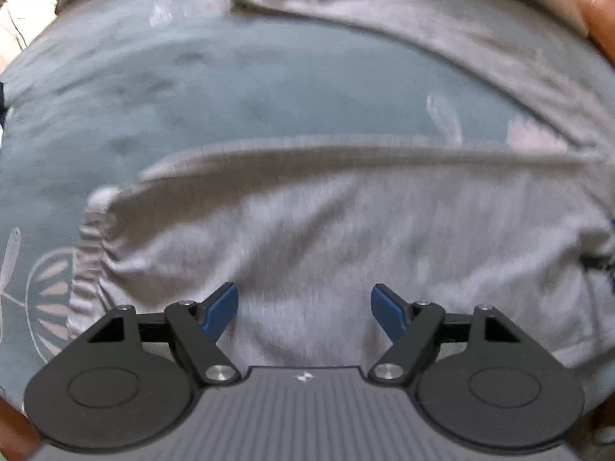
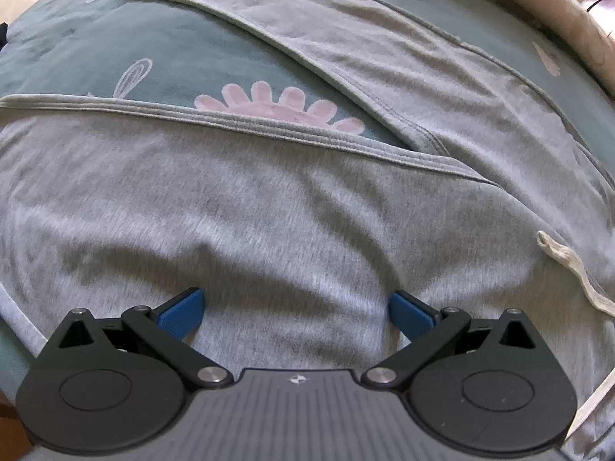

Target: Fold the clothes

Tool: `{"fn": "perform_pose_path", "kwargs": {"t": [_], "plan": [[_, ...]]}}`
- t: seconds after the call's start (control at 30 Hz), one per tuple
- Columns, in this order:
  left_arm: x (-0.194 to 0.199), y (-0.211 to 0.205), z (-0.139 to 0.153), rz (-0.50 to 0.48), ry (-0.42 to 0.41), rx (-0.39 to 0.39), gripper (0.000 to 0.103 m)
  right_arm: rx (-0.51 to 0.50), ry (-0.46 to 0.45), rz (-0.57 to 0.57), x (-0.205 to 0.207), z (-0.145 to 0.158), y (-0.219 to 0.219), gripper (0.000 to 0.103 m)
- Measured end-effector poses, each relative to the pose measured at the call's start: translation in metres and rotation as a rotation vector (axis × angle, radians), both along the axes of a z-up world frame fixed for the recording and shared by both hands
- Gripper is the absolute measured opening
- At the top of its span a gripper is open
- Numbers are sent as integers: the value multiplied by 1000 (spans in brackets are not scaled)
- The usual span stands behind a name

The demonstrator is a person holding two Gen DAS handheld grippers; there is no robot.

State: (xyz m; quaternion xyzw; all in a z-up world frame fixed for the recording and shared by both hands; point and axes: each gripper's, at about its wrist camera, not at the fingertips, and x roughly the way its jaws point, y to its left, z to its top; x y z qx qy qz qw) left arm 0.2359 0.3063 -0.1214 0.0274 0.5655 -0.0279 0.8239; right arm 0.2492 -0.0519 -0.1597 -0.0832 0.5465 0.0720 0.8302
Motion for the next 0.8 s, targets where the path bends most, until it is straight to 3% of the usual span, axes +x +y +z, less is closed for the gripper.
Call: {"fn": "perform_pose_path", "kwargs": {"t": [0.23,0.43,0.6,0.8], "plan": [[15,-7,17,-54,-4,-27,78,-2,20,-32,5,1,2,103],[40,-55,43,-225,-97,-51,78,2,0,-62,3,0,2,103],[61,-101,46,-265,-129,-76,78,16,-38,-40,-4,1,-1,103],[74,-148,49,-284,-93,-85,78,156,-33,-21,-1,33,-35,103]]}}
